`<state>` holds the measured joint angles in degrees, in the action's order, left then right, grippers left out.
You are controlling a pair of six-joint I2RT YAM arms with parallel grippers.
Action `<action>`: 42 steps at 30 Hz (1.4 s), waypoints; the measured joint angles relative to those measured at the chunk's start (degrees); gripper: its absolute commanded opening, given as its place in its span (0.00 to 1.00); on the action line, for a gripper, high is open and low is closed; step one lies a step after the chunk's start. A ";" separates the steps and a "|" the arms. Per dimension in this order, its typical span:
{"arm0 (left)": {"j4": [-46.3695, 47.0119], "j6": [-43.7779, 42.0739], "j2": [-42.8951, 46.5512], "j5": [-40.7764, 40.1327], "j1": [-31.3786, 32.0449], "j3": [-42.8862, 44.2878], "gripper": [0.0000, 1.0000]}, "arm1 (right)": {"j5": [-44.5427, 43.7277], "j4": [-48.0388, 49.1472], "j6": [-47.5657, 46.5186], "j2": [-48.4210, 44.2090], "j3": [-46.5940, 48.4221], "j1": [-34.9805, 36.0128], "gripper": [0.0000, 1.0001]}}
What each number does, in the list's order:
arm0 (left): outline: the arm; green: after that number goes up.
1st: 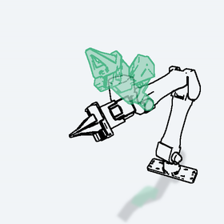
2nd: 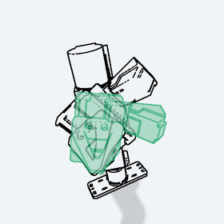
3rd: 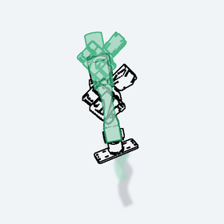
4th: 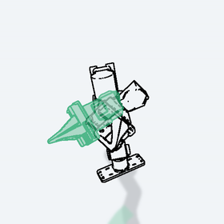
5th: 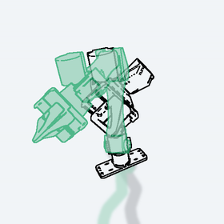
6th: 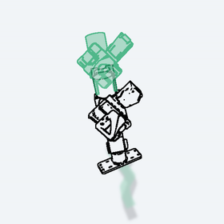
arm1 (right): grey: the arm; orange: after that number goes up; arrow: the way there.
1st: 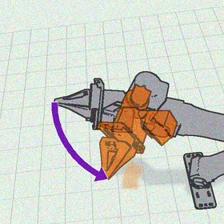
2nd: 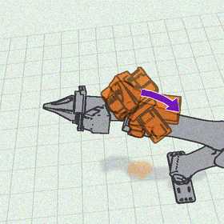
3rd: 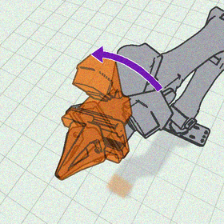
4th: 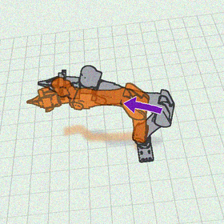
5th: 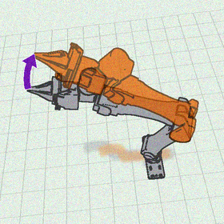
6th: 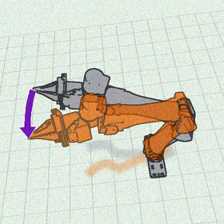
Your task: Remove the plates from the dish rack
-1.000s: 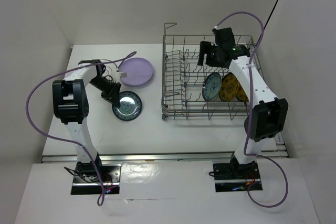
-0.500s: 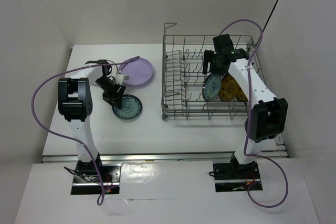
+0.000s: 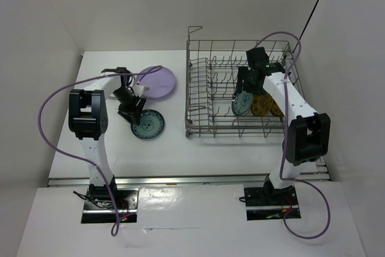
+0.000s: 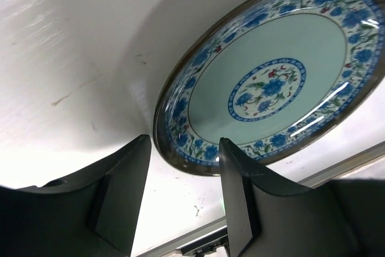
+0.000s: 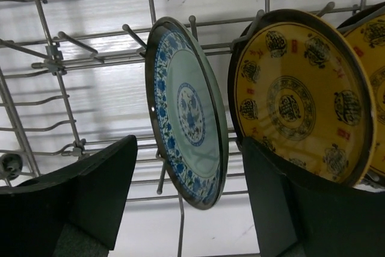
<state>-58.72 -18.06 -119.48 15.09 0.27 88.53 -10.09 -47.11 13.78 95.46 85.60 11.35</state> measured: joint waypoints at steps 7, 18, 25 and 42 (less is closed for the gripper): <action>-0.17 1.79 3.96 0.02 0.00 3.80 0.62 | 2.34 2.16 0.09 0.72 -2.47 -1.05 0.30; 0.09 5.07 12.57 4.11 0.00 11.91 0.61 | -1.36 -1.51 -1.79 1.14 1.99 -1.86 0.00; 2.23 9.35 15.58 10.71 0.00 16.61 0.61 | -3.80 1.70 -4.59 -5.35 15.69 -0.42 0.00; 10.05 18.43 24.70 33.22 1.14 17.68 0.81 | 44.72 39.32 4.46 7.63 9.27 14.43 0.00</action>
<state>-48.66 0.36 -94.78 48.31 1.41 106.21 34.63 -7.79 18.24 103.09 94.87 25.78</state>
